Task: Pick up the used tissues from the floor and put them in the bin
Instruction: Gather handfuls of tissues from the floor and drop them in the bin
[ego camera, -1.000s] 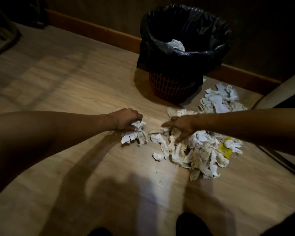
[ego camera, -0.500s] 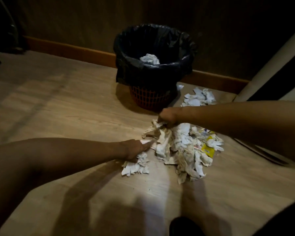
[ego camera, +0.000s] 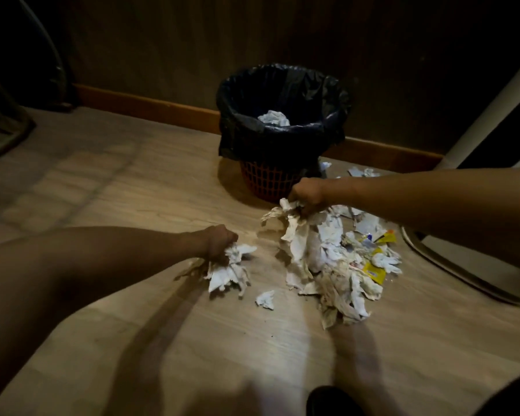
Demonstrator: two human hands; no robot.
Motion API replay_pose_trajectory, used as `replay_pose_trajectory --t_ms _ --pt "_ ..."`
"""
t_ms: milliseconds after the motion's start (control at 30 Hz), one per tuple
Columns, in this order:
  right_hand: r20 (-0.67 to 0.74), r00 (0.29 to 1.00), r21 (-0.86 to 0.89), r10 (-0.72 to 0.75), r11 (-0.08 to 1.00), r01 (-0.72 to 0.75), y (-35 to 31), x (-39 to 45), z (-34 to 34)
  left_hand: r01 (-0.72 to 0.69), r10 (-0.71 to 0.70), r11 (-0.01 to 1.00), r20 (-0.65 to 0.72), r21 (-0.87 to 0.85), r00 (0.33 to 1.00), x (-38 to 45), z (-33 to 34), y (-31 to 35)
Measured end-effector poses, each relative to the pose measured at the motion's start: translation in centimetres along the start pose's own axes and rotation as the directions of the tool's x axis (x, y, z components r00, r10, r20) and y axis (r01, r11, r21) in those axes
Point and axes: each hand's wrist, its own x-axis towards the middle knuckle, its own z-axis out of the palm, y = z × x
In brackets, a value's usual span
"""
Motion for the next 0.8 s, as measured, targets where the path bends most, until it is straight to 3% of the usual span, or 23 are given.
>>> replay_pose_trajectory --t_ms 167,400,567,733,800 --pt "-0.141 0.990 0.101 -0.033 0.994 0.047 -3.2 0.9 -4.1 0.214 -0.238 0.966 -0.169 -0.147 0.957 -4.1 -4.4 -3.9" --pt "-0.446 0.895 0.308 -0.029 0.933 0.184 -7.6 1.9 -10.7 0.308 -0.404 0.900 -0.325 -0.309 0.855 -9.4 -8.1 -7.4" --pt "-0.599 0.783 0.534 0.166 0.812 0.236 -7.0 0.4 -15.1 0.309 -0.507 0.839 -0.436 -0.448 0.744 -11.0 -11.5 -8.0" --pt "-0.608 0.698 0.723 0.379 0.626 0.290 -3.0 -1.1 -16.7 0.228 -0.496 0.843 -0.540 -0.487 0.680 -10.6 -15.3 -6.5" --pt "-0.593 0.632 0.775 0.499 0.568 0.279 -1.2 -1.6 -16.9 0.204 -0.497 0.846 -0.590 -0.493 0.637 -10.4 -16.4 -5.7"
